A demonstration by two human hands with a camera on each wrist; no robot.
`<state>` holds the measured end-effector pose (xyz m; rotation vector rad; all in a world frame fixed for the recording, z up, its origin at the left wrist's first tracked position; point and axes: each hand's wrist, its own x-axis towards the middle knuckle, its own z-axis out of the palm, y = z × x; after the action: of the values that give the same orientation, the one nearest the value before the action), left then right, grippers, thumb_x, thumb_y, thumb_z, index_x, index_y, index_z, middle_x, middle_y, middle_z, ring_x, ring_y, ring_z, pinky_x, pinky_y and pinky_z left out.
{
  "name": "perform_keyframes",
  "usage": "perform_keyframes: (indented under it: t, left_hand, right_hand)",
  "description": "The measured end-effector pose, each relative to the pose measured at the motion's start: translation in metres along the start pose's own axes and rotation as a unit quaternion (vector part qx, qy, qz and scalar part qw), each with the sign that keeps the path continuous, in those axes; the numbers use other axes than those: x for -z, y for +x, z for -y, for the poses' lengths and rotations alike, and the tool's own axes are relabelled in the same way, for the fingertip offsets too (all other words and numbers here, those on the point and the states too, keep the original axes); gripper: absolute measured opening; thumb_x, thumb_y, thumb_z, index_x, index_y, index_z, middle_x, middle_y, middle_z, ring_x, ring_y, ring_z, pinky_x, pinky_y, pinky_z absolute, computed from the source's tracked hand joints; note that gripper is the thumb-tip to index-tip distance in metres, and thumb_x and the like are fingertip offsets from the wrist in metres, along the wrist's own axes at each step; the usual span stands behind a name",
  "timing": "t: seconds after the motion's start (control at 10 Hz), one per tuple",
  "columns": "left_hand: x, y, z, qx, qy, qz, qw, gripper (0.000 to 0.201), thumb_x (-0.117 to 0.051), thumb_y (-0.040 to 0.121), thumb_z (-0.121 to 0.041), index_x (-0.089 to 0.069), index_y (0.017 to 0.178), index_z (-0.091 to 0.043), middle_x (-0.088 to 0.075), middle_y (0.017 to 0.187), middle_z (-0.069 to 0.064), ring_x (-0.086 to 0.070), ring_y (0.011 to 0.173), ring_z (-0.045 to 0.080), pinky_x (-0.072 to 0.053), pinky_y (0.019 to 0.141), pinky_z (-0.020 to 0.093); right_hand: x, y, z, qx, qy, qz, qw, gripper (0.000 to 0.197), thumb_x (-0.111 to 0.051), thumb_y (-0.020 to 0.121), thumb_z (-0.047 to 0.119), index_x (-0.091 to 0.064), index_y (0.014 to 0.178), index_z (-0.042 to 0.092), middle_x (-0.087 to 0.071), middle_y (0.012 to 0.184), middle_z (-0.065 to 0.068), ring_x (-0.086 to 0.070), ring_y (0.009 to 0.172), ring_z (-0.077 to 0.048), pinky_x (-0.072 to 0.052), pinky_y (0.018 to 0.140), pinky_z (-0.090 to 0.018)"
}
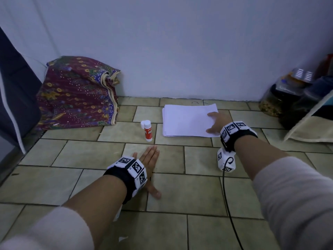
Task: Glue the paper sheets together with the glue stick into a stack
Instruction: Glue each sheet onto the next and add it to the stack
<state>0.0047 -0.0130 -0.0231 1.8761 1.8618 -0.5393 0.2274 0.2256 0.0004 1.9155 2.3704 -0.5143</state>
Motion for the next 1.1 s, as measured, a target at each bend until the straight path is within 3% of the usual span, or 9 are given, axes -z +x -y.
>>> perform_keyframes:
  t: [0.1,0.3,0.4,0.6,0.8,0.9,1.0,1.1]
  left_hand:
    - [0.000,0.000,0.000,0.001,0.005,0.003,1.000,0.145,-0.069,0.059,-0.076,0.027,0.147,-0.012,0.036,0.153,0.002,0.030,0.142,0.017,0.013,0.113,0.055]
    - [-0.001,-0.001,0.000,0.000,0.005,0.000,1.000,0.146,-0.070,0.058,-0.076,0.027,0.147,-0.012,0.036,0.153,0.002,0.030,0.142,0.017,0.013,0.113,0.054]
    - [-0.001,-0.002,-0.001,-0.001,0.001,-0.006,1.000,0.146,-0.070,0.058,-0.075,0.027,0.147,-0.012,0.036,0.153,0.002,0.030,0.142,0.017,0.013,0.113,0.053]
    - [0.000,-0.006,-0.002,-0.004,-0.007,-0.012,1.000,0.145,-0.073,0.059,-0.072,0.026,0.148,-0.011,0.034,0.154,0.002,0.028,0.143,0.017,0.012,0.115,0.054]
    - [0.001,-0.006,-0.001,-0.009,-0.012,-0.015,1.000,0.146,-0.072,0.059,-0.072,0.026,0.147,-0.011,0.034,0.154,0.002,0.027,0.143,0.017,0.012,0.114,0.053]
    - [0.000,-0.006,-0.001,-0.008,-0.010,-0.018,1.000,0.146,-0.072,0.059,-0.072,0.027,0.147,-0.011,0.034,0.154,0.002,0.028,0.143,0.017,0.013,0.114,0.052]
    - [0.000,-0.007,-0.002,-0.008,-0.012,-0.018,1.000,0.145,-0.072,0.060,-0.072,0.027,0.147,-0.011,0.035,0.154,0.002,0.029,0.143,0.017,0.014,0.113,0.052]
    - [0.001,-0.007,-0.003,-0.007,-0.008,-0.015,1.000,0.146,-0.072,0.060,-0.072,0.027,0.147,-0.011,0.035,0.154,0.002,0.029,0.143,0.017,0.013,0.113,0.052]
  right_hand:
    - [0.002,0.005,0.001,-0.017,0.034,0.025,0.999,0.111,-0.085,0.064,0.040,-0.017,0.150,0.022,-0.045,0.145,-0.004,-0.046,0.129,-0.030,-0.042,0.102,-0.044]
    - [0.012,-0.001,0.007,-0.040,0.106,0.002,0.994,0.110,-0.093,0.053,0.021,-0.029,0.143,0.010,-0.044,0.143,-0.009,-0.043,0.130,-0.032,-0.041,0.102,-0.042]
    - [0.012,-0.003,0.011,-0.078,0.115,0.019,0.990,0.125,-0.097,0.043,0.027,-0.024,0.143,0.011,-0.046,0.138,-0.012,-0.047,0.126,-0.036,-0.044,0.098,-0.050]
    - [0.007,0.006,0.010,-0.106,0.114,0.016,0.988,0.129,-0.095,0.019,0.039,-0.036,0.131,0.014,-0.056,0.126,-0.010,-0.055,0.114,-0.037,-0.050,0.089,-0.052]
    - [0.014,-0.013,0.026,-0.113,0.140,-0.001,0.984,0.124,-0.097,0.040,0.021,-0.023,0.139,0.011,-0.051,0.132,-0.016,-0.052,0.119,-0.041,-0.047,0.091,-0.056]
    - [0.018,-0.021,0.031,-0.120,0.148,-0.003,0.982,0.124,-0.096,0.044,0.018,-0.019,0.141,0.011,-0.050,0.132,-0.018,-0.052,0.118,-0.043,-0.047,0.091,-0.058]
    - [0.018,-0.023,0.031,-0.129,0.135,-0.007,0.982,0.118,-0.096,0.046,0.019,-0.024,0.139,0.006,-0.052,0.131,-0.017,-0.054,0.116,-0.042,-0.049,0.089,-0.054]
    - [0.016,-0.027,0.029,-0.119,0.137,-0.029,0.983,0.091,-0.089,0.059,0.016,-0.037,0.133,0.002,-0.050,0.131,-0.019,-0.051,0.119,-0.039,-0.046,0.094,-0.047]
